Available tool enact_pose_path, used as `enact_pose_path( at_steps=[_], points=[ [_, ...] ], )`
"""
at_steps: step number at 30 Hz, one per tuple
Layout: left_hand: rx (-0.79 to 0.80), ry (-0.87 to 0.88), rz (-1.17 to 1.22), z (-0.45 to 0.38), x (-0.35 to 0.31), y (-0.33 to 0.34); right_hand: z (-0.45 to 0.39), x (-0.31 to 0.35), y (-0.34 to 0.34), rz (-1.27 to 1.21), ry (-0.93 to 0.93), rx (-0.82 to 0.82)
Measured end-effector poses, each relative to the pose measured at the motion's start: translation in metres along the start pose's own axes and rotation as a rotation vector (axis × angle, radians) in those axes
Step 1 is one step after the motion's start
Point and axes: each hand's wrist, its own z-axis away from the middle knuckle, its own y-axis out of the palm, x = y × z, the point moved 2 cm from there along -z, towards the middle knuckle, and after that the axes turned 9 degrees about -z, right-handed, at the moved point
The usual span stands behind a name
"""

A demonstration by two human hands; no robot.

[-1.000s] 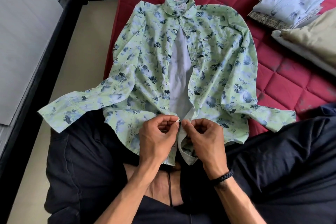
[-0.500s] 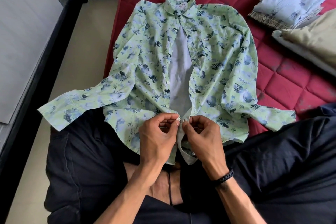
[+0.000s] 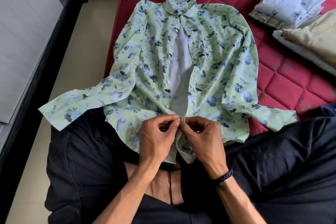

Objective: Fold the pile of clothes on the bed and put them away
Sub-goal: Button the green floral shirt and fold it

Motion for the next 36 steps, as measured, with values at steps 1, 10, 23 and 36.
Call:
enact_pose_path(
  at_steps=[1, 10, 23, 36],
  points=[
    [0.003, -0.002, 0.003, 0.0, 0.001, 0.0, 0.0, -0.001, 0.0, 0.004, 0.005, 0.006],
    [0.018, -0.024, 0.032, -0.001, 0.003, -0.001, -0.002, -0.007, -0.001, -0.139, 0.126, 0.084],
    [0.004, -0.064, 0.042, 0.002, 0.003, 0.001, -0.005, -0.014, -0.001, -0.349, 0.243, 0.045],
    [0.013, -0.057, 0.052, -0.001, 0.007, -0.001, 0.004, -0.005, 0.003, 0.06, 0.044, -0.021]
  ],
)
